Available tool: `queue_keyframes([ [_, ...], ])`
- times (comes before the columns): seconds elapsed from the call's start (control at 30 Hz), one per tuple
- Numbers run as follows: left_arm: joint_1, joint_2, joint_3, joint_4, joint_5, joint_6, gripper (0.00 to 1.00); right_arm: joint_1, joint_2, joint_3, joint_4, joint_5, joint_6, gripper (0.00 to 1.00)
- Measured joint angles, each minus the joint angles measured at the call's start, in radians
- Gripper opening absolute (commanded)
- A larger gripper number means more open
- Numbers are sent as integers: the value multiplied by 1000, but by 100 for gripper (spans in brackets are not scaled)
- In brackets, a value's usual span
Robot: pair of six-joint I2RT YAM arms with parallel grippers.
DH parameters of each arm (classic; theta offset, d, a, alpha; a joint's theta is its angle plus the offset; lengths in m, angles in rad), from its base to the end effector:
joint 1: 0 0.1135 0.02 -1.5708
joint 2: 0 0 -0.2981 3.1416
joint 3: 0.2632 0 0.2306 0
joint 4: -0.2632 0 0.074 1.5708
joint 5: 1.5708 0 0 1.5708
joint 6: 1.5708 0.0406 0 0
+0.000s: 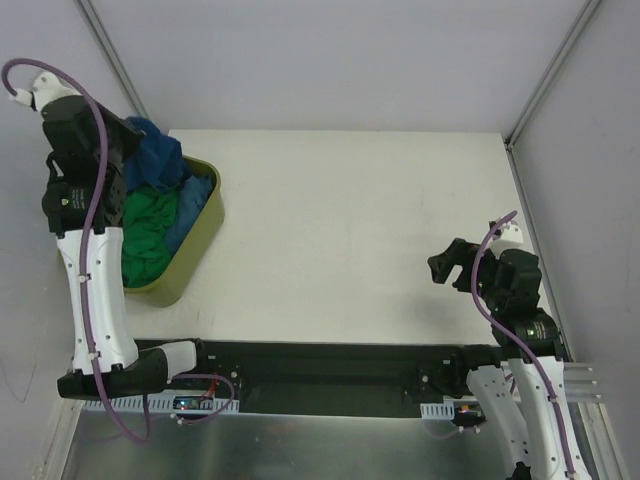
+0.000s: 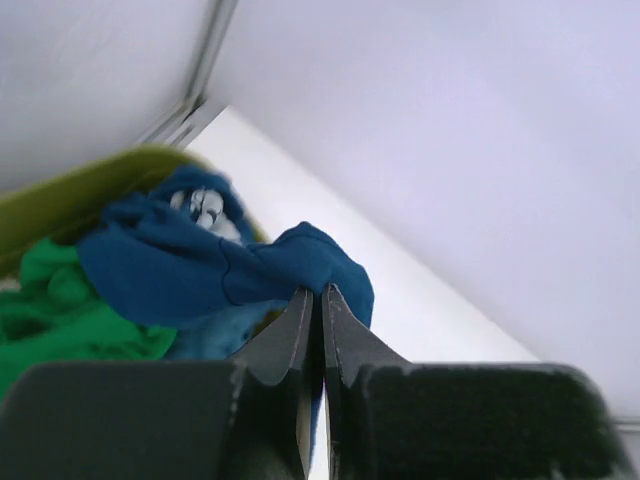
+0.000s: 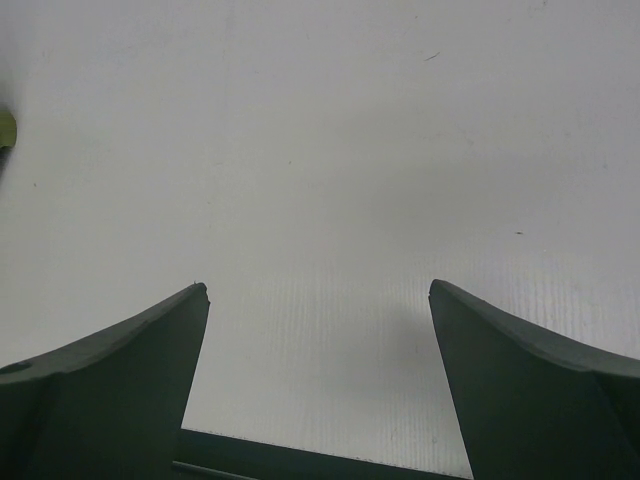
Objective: Fold and stack the t-shirts
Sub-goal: Move the tshirt to the center of the board
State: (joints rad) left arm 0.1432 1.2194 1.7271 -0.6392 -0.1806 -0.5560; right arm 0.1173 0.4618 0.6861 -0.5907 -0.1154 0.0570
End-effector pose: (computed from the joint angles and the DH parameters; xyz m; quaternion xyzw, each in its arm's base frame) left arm 0.1927 0.0352 0.5391 -0.3124 0.6833 -0.0682 0.6564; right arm 0.0626 0.0121 0.3134 -0.0574 0.8214 0.0966 0.5592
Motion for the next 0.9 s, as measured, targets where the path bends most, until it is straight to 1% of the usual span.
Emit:
queue_keyframes([
  [0.07,0,-6,80,38,47,24,0,0,-2,0,4,-12,-3,97],
  [0.1,1,-6,142,69,86,34,0,0,-4,0,5,-20,-4,97],
  [0.23,0,-9,300,203,241,32,0,0,-22,0,13,-41,-7,97],
  [0.3,0,-8,357,270,331,10,0,0,-32,0,18,-51,-9,97],
  [0.4,-3,11,446,373,487,-71,0,0,-45,0,24,-72,-11,97],
  [0.5,-38,26,476,502,623,-168,0,0,-53,0,34,-93,-16,97],
  [0.53,-61,33,478,541,661,-197,0,0,-55,0,36,-99,-17,97],
  [0.63,-197,65,474,624,747,-245,0,0,-56,0,41,-112,-18,97],
  [0.7,-307,102,472,651,775,-245,0,0,-56,0,41,-113,-18,97],
  [0.8,-438,189,472,677,803,-239,0,0,-56,0,41,-109,-17,97],
  [0.9,-562,298,471,680,796,-204,0,0,-56,6,25,-74,-16,97],
])
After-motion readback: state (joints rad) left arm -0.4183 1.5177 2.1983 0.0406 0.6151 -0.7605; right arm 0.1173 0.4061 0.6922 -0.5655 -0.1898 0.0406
